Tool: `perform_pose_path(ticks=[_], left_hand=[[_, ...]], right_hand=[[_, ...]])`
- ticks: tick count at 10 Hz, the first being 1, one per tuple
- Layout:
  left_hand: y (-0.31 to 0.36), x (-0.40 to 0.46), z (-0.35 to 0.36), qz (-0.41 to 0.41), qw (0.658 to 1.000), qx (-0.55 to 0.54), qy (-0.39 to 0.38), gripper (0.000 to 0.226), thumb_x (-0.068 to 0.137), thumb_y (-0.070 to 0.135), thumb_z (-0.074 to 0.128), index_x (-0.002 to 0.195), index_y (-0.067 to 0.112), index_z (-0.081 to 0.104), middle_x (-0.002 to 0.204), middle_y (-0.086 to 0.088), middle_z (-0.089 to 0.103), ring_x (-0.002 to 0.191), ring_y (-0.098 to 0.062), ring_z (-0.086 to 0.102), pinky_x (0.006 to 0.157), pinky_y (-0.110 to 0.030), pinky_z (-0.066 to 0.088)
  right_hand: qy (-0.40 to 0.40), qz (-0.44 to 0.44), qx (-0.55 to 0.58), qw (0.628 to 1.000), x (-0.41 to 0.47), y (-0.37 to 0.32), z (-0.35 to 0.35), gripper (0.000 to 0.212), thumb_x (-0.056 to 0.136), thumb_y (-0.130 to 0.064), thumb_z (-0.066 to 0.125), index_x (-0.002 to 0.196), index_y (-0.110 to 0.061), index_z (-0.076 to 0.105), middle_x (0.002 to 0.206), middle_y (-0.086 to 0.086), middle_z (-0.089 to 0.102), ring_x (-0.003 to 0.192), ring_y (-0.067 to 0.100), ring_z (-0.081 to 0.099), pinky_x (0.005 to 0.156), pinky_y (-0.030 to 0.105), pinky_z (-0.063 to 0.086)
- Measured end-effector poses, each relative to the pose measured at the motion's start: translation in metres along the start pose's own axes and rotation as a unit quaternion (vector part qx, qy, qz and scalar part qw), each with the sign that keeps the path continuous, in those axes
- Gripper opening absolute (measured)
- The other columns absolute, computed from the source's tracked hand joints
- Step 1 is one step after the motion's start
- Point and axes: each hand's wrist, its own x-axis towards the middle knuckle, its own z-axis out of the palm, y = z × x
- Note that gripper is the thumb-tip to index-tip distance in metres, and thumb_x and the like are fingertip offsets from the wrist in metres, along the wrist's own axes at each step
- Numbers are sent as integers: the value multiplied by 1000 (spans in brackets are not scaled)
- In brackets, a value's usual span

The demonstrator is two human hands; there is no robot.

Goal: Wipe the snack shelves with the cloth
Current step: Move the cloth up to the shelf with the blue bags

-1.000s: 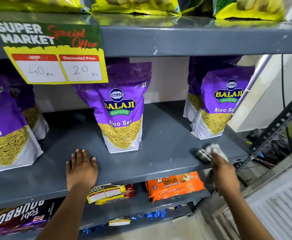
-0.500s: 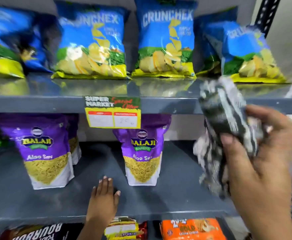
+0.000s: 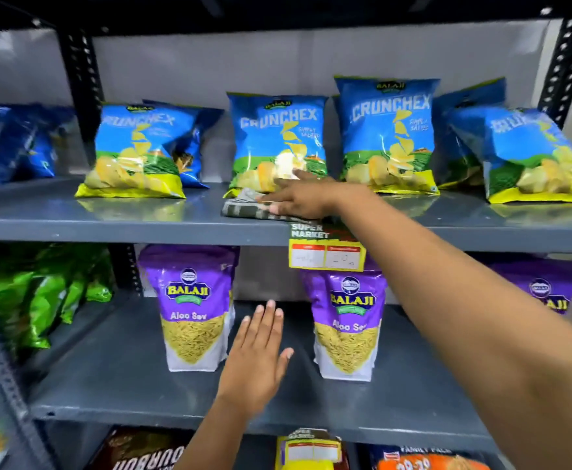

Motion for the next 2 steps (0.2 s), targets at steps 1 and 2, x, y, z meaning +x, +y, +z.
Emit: perform_pose_path(ticks=[1,2], left_hand=[[-20,-3,-15,63,993,24,95,60,95,45,5,145,11,14,157,-5,-6,143,-13,-13,113,-31,0],[-33,14,-48,101,977,20,186,61,95,46,7,144,12,-8,153,0,-27,142,-15,-17,115,-34,-2]], right_hand=[[-22,34,-19,999,-5,-10,-10,44,92,-51,25,135,-45,21,156,-8,-3,142,25,-14,110,67,1],[-20,72,-28,997,-9,-22,-17,43,92,-50,28,134,-47,22,156,-8,-2,142,27,-12,110,64,0]])
